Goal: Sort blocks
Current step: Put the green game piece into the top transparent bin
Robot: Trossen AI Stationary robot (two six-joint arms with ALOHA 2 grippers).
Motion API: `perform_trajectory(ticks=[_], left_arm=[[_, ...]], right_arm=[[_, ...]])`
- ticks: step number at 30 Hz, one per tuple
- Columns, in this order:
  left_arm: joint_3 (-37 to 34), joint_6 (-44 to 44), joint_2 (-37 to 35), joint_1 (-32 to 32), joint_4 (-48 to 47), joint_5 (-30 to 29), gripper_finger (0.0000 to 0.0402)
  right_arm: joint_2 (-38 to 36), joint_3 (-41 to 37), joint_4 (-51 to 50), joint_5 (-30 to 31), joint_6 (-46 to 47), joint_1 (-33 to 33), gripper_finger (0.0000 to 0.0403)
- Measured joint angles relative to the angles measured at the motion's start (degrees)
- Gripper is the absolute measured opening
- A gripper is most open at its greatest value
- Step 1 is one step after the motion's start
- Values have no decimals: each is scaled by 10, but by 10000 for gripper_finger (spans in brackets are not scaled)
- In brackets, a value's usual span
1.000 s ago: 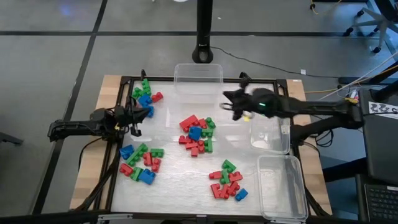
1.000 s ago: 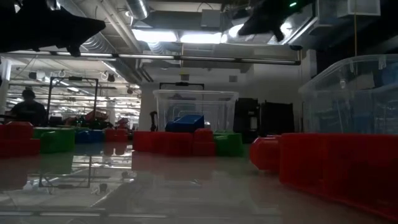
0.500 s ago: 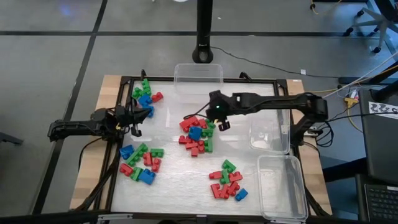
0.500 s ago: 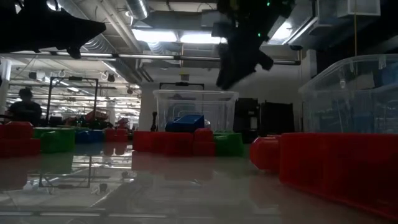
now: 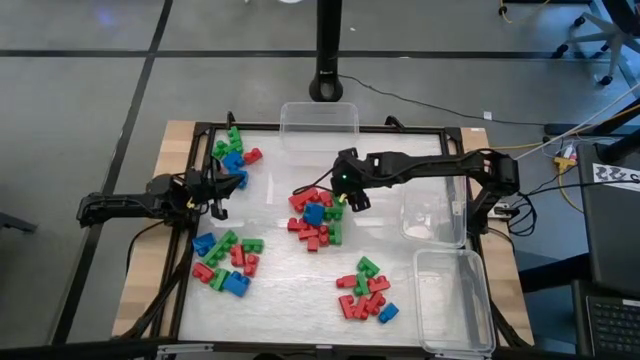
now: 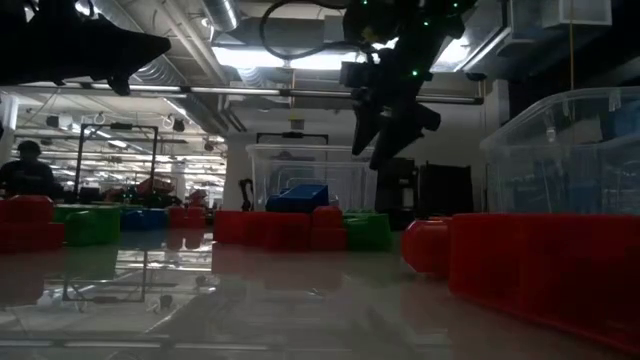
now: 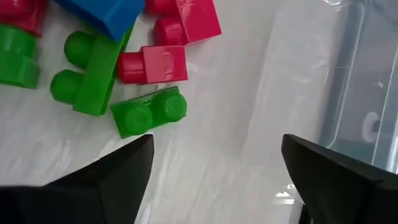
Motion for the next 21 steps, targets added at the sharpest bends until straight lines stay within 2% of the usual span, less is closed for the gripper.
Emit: perform_trajectory(ticks=[6,9,21], left_arm=[[0,-1,0,0,0,0,1],[0,0,0,0,0,0,1],[0,1,0,0,0,0,1]], right_arm=[[0,-47,46,-39,146,-12,350],[0,-73,62,-39,197,-17,342],[0,-163,248,-51,278,-16,315]])
